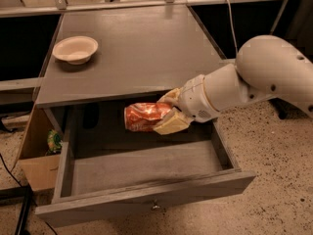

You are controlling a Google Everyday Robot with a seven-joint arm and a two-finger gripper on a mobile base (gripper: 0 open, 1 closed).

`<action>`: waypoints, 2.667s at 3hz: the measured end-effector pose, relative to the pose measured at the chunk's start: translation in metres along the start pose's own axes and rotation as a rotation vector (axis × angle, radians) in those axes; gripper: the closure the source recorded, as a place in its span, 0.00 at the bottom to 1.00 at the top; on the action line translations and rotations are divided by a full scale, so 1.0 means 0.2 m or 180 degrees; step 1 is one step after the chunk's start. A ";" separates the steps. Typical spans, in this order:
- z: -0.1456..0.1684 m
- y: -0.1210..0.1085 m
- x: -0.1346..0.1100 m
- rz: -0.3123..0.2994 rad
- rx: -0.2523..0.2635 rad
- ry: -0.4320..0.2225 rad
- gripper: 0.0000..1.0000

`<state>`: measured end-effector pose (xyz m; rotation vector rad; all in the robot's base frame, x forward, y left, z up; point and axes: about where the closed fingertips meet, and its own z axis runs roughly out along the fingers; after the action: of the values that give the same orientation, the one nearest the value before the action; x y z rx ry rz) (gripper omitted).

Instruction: Place coke can into top drawer

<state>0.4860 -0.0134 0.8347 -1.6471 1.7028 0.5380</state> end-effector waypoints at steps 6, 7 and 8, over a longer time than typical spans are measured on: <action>0.44 -0.19 0.49 -0.0233 0.0043 0.0051 1.00; 0.52 -0.17 0.56 -0.0258 -0.0005 0.0021 1.00; 0.56 -0.16 0.60 -0.0297 -0.0007 0.0004 1.00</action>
Offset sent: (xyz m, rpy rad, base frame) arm 0.0315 -0.0154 -0.0580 -0.0271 -0.1192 0.0135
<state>0.5453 -0.0196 0.6778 -1.7192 1.6178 0.4944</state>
